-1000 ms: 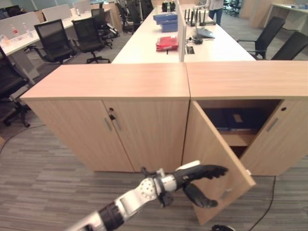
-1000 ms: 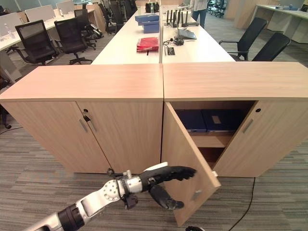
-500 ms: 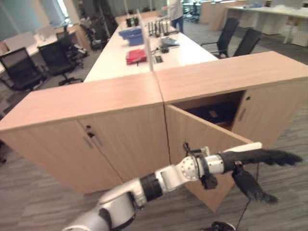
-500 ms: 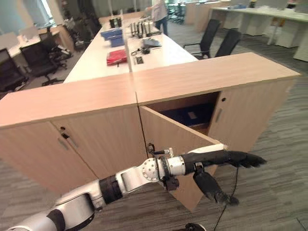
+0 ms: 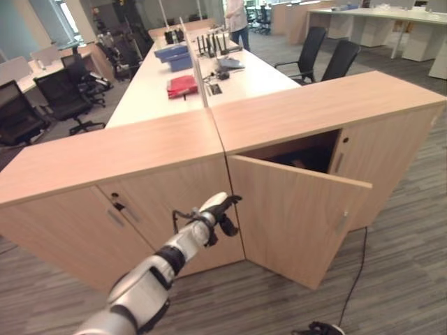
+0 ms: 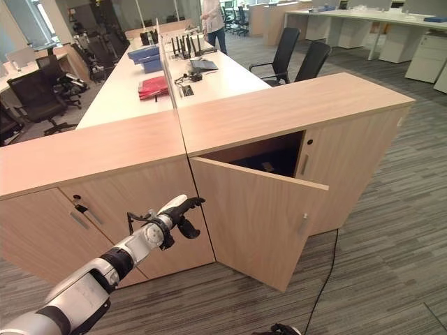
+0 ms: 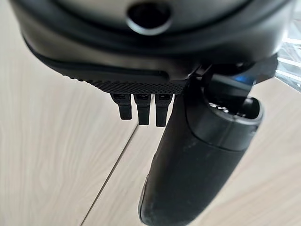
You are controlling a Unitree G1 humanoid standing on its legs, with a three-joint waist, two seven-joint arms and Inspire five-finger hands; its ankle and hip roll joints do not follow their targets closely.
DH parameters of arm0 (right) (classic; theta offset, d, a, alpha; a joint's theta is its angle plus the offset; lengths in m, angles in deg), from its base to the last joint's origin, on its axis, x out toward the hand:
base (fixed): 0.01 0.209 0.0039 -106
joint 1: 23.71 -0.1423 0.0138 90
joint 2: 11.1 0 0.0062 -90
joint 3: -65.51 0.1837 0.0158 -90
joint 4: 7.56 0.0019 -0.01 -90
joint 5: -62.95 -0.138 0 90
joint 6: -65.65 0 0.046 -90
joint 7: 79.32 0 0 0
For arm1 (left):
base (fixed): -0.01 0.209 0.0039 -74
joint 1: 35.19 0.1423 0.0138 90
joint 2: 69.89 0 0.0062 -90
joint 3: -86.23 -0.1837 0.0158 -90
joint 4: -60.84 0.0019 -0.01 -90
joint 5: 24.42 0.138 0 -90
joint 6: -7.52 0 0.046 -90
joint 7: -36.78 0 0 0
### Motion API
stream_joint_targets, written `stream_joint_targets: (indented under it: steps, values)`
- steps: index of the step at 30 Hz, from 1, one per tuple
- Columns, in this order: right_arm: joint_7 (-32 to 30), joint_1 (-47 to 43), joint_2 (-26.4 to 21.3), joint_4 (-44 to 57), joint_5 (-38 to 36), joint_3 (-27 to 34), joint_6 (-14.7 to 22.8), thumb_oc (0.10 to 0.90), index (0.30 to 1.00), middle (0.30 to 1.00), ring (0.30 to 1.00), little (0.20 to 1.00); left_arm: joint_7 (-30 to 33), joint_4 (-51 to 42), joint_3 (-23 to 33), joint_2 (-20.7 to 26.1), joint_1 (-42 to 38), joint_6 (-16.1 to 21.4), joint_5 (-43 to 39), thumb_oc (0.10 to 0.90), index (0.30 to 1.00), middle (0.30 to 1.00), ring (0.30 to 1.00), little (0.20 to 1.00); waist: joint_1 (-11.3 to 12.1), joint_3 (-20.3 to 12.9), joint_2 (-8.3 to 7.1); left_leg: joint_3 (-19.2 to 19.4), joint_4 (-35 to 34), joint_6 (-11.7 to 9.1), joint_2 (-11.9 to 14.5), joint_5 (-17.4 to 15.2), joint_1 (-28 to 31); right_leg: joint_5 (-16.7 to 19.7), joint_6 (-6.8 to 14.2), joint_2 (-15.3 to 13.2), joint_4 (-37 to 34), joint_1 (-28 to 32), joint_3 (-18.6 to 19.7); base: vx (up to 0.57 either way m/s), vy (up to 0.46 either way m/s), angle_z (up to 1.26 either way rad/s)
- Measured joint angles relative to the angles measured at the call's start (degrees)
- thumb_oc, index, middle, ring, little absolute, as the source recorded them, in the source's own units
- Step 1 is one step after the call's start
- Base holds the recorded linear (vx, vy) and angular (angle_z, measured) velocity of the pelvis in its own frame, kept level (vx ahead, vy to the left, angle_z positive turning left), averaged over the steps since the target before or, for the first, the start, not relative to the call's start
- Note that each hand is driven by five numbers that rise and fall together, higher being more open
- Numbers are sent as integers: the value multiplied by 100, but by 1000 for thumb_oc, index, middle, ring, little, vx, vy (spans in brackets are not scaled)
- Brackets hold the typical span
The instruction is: Put the empty folder in the office cabinet
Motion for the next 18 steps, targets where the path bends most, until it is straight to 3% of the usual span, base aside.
stream_joint_targets:
  steps: [5,8,12,18]
  values:
    - [-5,33,38,-14,5,179,15,800,900,900,900,900,-115,-864,68,3,645,250,-636,800,900,900,900,900,82,50,-104,-6,5,-17,-7,-29,38,12,12,-9,-44,60,-15,-6,-7,0]
    - [-26,25,53,-28,9,181,50,800,900,900,900,900,-115,-814,39,-130,740,263,-634,800,900,900,900,900,74,94,-184,-3,-19,-85,6,-82,87,8,15,-1,-82,112,-15,-25,-10,-1]
    - [-68,47,8,-28,9,190,93,800,900,900,900,900,-108,-824,50,-125,833,275,-631,800,900,900,900,900,62,100,-205,10,-17,-28,14,-34,86,27,16,6,-83,112,-13,-27,-13,-1]
    - [-99,86,14,-52,12,265,94,800,900,900,900,900,-120,-787,836,-447,2060,456,-1288,800,900,900,900,900,144,113,-241,-22,-11,-35,27,-36,99,30,11,27,-126,168,-55,-4,-6,2]
